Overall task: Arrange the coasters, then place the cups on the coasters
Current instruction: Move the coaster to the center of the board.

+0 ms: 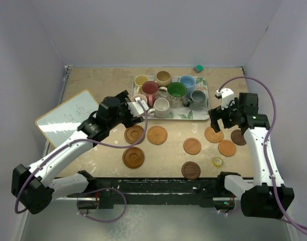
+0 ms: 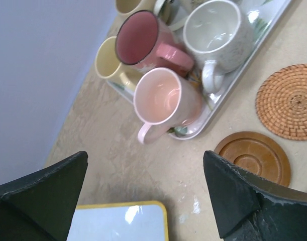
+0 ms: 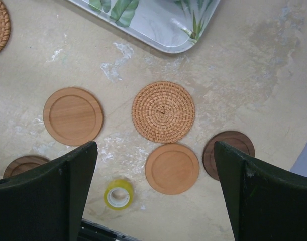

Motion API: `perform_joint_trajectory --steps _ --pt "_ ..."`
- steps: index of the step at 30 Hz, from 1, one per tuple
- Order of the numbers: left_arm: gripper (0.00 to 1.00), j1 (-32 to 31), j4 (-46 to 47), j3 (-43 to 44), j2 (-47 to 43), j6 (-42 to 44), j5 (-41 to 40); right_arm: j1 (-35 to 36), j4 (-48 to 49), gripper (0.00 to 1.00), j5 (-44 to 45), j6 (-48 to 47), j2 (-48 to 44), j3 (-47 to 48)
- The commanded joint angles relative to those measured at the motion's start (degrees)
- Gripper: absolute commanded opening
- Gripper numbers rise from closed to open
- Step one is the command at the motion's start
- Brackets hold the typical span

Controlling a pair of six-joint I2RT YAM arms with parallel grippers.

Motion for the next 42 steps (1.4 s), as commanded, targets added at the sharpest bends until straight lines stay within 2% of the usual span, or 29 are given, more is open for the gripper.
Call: perform_joint_trajectory --steps 1,5,12,19,28,42 --pt "0.95 3.4 -2.0 -0.2 -5.1 -4.1 -0.8 3.2 2.5 1.00 3.2 -1.7 1.0 -0.8" --pt "1.00 6.0 -3.0 -1.5 -8.2 -7.3 -0.2 6.6 5.0 1.00 7.8 -2.8 2.9 -3.4" --pt "0.97 9.5 -2.6 -4.7 -10.6 -11.5 2.3 9.3 10.3 0.99 12.6 -6.0 6.4 -7.0" --pt "0.96 12.0 -2.3 -6.0 -13.3 -12.1 4.6 9.8 17.6 0.98 19.8 -9.9 11.9 -10.3" --pt "0.98 12.3 -1.0 -7.7 -12.9 -10.3 4.4 9.7 23.7 0.97 24.9 -11.7 20.1 -10.5" --pt "0.98 12.3 -0.1 -8.7 -14.8 -10.1 4.3 9.7 25.7 0.95 30.3 -14.0 27.6 -10.3"
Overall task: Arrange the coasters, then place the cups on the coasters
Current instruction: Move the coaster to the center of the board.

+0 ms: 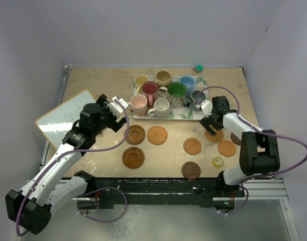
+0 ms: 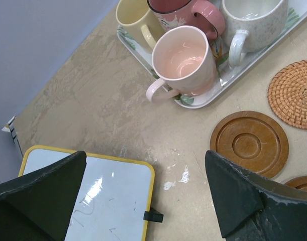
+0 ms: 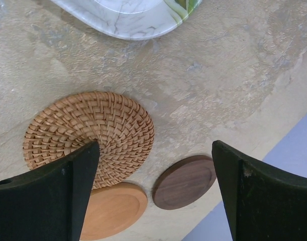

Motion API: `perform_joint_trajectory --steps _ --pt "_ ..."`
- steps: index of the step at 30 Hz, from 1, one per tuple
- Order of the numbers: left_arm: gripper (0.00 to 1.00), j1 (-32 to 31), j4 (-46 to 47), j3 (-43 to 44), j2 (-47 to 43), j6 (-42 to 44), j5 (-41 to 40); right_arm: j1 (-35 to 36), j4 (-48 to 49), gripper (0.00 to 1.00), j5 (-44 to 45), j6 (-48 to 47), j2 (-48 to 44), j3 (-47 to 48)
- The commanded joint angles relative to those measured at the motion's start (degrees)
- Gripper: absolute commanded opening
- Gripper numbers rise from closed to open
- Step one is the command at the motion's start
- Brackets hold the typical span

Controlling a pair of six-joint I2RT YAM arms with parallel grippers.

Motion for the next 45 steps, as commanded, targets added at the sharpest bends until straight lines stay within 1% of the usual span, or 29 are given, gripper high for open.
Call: perform_joint_trajectory --steps 1,12,21,36,45 --pt "0.98 0.3 3.0 -0.6 -1.4 0.4 0.7 0.1 1.1 0.94 3.7 -1.2 1.3 0.3" --pt "0.98 0.4 4.1 -1.1 -2.0 -0.4 -2.2 0.6 -0.9 0.93 0.7 -0.3 1.9 1.0" --pt "0.97 1.9 4.0 -1.1 -2.1 -1.1 -3.0 3.5 -2.1 0.93 -1.7 2.0 0.8 1.2" --pt "0.97 3.5 4.0 -1.4 -3.6 -1.3 -2.5 13.0 -4.7 0.91 -0.3 5.6 -1.3 1.3" --pt "0.97 3.5 4.2 -1.6 -4.0 -0.9 -2.7 19.4 -4.9 0.90 0.6 6.8 -0.1 2.4"
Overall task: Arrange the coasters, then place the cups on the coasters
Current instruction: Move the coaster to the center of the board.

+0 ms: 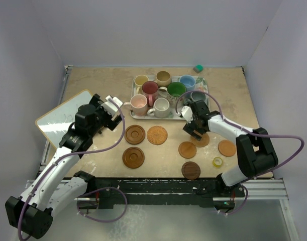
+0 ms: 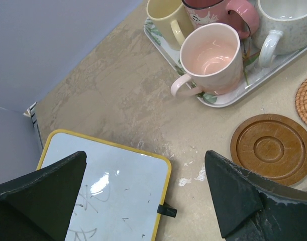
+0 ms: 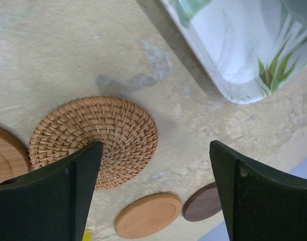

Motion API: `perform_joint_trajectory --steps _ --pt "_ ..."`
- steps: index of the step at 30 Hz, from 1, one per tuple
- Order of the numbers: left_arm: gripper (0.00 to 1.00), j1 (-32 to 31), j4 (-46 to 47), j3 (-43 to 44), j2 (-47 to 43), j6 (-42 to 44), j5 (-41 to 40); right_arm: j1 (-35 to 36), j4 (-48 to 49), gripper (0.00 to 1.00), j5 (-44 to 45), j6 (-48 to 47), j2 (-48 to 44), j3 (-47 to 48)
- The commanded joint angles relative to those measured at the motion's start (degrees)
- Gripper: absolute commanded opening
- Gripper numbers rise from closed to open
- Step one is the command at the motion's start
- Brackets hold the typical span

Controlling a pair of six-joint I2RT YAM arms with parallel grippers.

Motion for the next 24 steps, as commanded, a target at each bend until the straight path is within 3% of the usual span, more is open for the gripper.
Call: perform_joint_trajectory --steps 1,24 --pt "0.97 0.5 3.0 -0.2 -1.0 -0.8 -0.4 3.3 -1.3 0.89 -0.7 1.9 -0.2 1.9" --pt "0.96 3.5 4.0 -0.5 -1.6 -1.5 -3.3 20.8 2.2 0.84 -2.6 -2.1 2.2 3.1"
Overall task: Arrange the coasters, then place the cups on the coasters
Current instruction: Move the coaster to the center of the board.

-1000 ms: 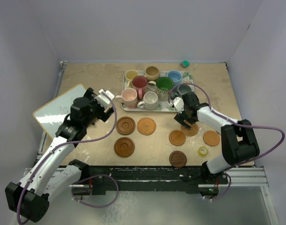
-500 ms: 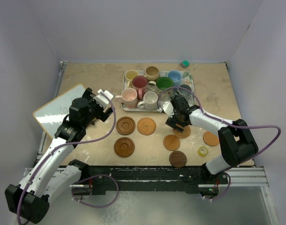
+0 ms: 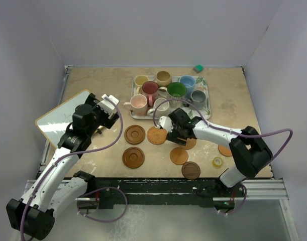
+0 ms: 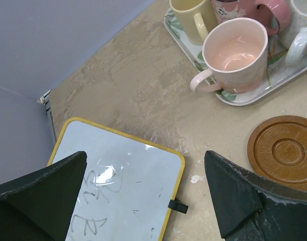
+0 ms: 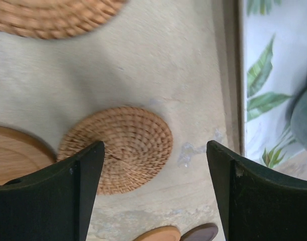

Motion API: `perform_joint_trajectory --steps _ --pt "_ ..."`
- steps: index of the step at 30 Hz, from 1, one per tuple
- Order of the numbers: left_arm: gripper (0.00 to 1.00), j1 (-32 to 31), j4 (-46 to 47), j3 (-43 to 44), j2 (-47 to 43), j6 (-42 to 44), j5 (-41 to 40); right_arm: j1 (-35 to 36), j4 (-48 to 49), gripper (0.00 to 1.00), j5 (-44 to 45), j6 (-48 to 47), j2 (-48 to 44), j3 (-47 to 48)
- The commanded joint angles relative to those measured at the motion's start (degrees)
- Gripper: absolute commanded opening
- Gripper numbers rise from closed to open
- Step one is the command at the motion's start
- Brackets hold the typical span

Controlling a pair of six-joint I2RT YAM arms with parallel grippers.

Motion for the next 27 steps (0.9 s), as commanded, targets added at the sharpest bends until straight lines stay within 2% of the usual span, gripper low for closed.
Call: perform_joint_trajectory --steps 1,6,16,27 --pt "0.96 1.8 3.7 -0.3 -1.0 -1.7 -2.0 4.1 0.2 0.84 -2.4 -1.1 0.0 0.9" --pt "0.96 3.6 4.5 -0.2 -0.7 -2.2 -3.9 7.8 -0.2 0.83 -3.6 -1.5 -0.1 -0.4" --pt "0.95 5.6 4.6 0.0 -1.0 -2.6 -3.1 7.3 -2.4 0.82 -5.6 -0.2 -8.2 -0.3" --pt "0.95 5.9 4.3 0.0 -1.6 -2.7 -1.6 -6.0 -4.5 0.82 -8.5 -3.9 -10.2 -1.4"
